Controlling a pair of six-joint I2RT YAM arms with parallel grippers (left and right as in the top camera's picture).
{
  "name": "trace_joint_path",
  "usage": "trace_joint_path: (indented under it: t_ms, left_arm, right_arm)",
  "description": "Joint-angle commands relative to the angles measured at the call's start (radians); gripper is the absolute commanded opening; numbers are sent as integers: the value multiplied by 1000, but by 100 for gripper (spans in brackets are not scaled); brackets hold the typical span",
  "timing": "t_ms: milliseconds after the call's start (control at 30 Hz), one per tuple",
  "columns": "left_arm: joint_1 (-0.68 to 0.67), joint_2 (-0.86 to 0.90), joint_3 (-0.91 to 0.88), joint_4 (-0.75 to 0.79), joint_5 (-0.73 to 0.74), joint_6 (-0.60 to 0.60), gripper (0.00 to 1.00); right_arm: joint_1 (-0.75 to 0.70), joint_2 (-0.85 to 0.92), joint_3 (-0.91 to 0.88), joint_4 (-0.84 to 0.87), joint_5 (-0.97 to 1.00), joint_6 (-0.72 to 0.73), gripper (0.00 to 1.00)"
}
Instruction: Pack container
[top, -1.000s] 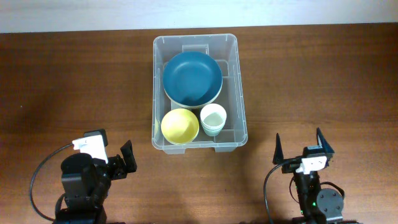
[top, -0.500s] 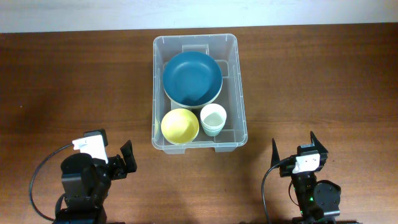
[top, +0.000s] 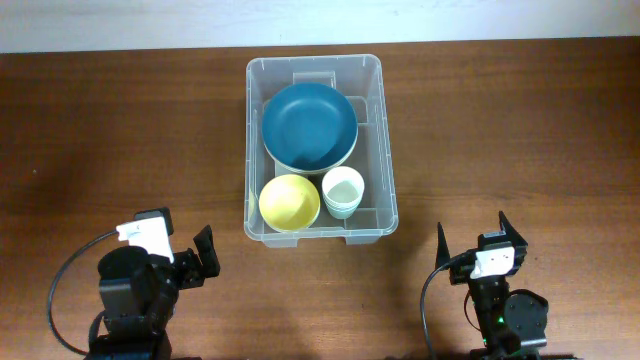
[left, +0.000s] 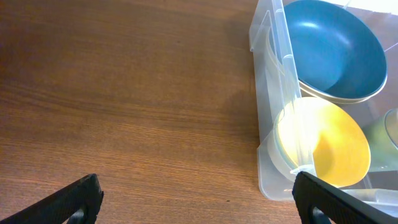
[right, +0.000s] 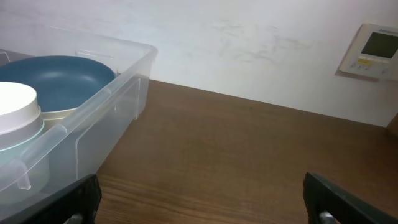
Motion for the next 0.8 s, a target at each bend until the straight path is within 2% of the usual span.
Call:
trace_joint_path:
  t_ms: [0,433,633,767]
  left_arm:
    - [0,-2,-10,2,15,2,100]
    - [-1,-29,-49,-43,7,2,100]
    - [-1,-243,-261,25,-10,2,100]
    - [-1,-415,-419,183,-30,35,100]
  right_arm:
    - [-8,-8,-5,-6,-6,-7,99]
    - [-8,-8,-5,-6,-6,-7,99]
    - [-8,-8,-5,-6,-6,-7,99]
    - [-8,-8,-5,-6,-6,-7,99]
